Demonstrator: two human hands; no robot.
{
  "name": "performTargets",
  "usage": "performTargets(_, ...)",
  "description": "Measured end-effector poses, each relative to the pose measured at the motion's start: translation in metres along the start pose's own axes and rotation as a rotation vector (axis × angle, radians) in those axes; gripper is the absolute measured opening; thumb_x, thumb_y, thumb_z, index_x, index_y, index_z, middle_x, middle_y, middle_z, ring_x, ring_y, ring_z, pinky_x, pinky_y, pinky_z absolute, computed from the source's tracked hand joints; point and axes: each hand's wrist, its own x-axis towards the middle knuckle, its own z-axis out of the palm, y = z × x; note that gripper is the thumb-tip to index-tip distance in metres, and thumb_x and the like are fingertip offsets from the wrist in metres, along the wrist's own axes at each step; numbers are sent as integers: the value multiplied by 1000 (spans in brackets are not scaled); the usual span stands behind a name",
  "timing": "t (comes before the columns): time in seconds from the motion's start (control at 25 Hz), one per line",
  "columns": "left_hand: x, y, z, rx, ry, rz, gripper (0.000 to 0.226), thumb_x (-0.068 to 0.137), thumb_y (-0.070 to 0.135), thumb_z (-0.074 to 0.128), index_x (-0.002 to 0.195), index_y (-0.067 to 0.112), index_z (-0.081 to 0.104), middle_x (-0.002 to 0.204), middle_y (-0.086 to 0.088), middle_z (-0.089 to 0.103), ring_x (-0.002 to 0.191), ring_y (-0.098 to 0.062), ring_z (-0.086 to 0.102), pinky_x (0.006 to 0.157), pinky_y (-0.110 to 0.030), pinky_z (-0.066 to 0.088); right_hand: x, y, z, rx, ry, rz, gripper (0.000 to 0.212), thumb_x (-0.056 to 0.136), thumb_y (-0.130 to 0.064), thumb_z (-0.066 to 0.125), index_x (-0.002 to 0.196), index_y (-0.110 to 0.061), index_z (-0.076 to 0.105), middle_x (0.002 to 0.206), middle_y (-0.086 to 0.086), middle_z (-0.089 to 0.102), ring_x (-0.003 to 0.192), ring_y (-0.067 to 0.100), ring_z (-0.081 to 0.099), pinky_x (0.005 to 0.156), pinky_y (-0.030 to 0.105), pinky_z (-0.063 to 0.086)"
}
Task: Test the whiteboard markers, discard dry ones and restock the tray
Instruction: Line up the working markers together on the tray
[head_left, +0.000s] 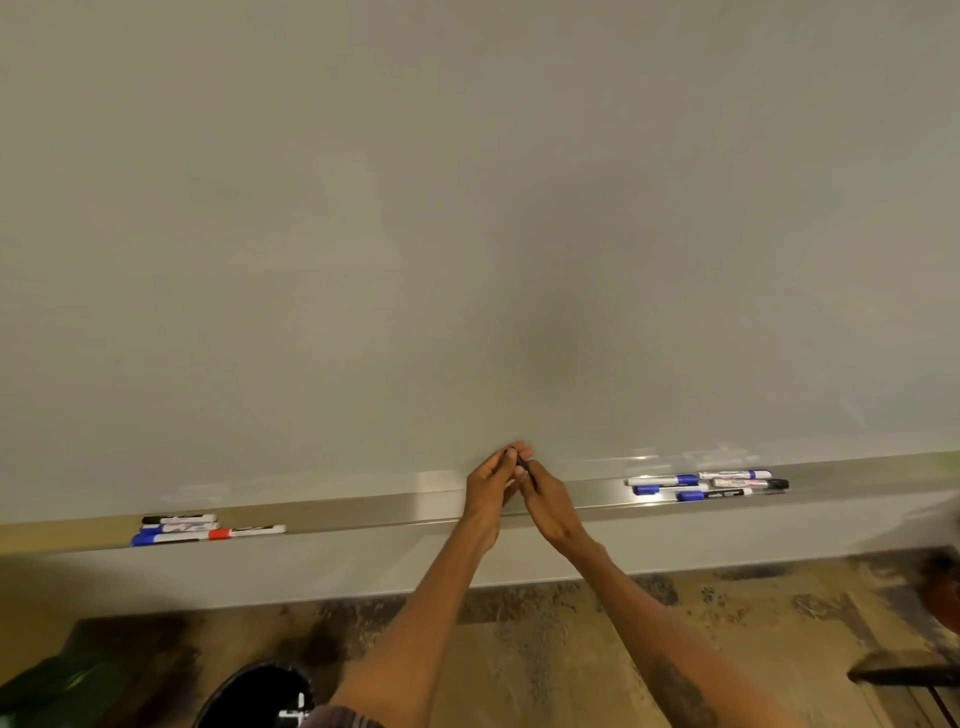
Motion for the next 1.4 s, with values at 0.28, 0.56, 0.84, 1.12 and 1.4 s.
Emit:
performTargets(0.28,-16,32,-29,-156,52,59,16,97,12,59,100,16,74,96,-1,76,89,-11,70,77,-21,56,3,-42,33,-254,109,-11,46,105,-44,28,130,-15,52,103,10,72,88,27,68,79,43,54)
performTargets(0.56,-14,65,-49,-263,84,149,18,98,18,58,105,7,71,95,-7,74,99,-25,71,95,-34,56,-11,-62,48,-398,118,-35,51,95,-66,33,86,-19,53,73,2,63,67,23,61,59,34,44)
performTargets(0.84,-32,129,-44,-116,181,533,24,101,22,56,113,4,67,101,-11,75,99,-24,72,93,-38,56,-1,-101,42,15,335,-304,27,106,-19,38,126,-23,55,99,-2,57,85,5,57,77,28,48)
performTargets(1.12,-53,232,-25,67,251,928,21,93,24,68,111,13,68,103,0,74,99,-16,70,90,-30,55,10,-250,-17,260,499,-679,30,103,-11,49,131,-14,61,103,3,63,79,15,68,77,25,58)
performTargets(1.4,-67,328,-23,276,404,1391,19,101,21,55,112,10,66,110,1,70,107,-14,64,95,-39,52,10,-345,-64,761,337,-672,30,101,-7,44,121,-12,66,108,10,71,106,24,68,93,40,55)
